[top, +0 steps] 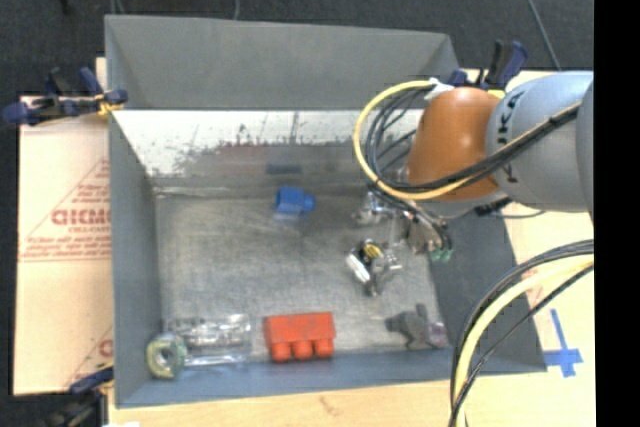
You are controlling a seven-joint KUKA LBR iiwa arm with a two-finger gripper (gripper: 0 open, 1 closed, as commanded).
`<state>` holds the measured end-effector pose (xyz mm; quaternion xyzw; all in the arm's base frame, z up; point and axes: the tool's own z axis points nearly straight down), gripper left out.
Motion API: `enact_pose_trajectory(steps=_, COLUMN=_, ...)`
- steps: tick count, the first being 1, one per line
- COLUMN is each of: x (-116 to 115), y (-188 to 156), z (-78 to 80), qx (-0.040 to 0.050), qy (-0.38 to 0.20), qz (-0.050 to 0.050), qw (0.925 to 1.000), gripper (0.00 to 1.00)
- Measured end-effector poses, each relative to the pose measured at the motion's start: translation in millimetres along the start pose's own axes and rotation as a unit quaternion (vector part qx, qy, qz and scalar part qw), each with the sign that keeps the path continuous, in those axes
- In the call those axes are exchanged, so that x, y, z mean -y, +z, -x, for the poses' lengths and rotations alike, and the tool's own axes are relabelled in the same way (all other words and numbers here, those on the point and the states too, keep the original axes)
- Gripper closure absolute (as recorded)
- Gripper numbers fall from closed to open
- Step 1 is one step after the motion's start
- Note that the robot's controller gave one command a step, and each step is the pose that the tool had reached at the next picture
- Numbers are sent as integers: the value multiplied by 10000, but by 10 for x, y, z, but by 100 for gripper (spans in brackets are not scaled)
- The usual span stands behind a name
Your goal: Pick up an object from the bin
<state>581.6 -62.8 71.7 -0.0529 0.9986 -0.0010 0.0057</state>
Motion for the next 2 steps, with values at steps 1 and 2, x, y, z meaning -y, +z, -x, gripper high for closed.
enact_pose_trajectory(steps=1, x=0, y=-43, z=16, qx=21, qy=-5, qz=-1, qw=10000, gripper=100)
enact_pose_trajectory(steps=2, x=272, y=-1535, z=422, qx=7, qy=-1124, qz=-7, qw=9937, gripper=100)
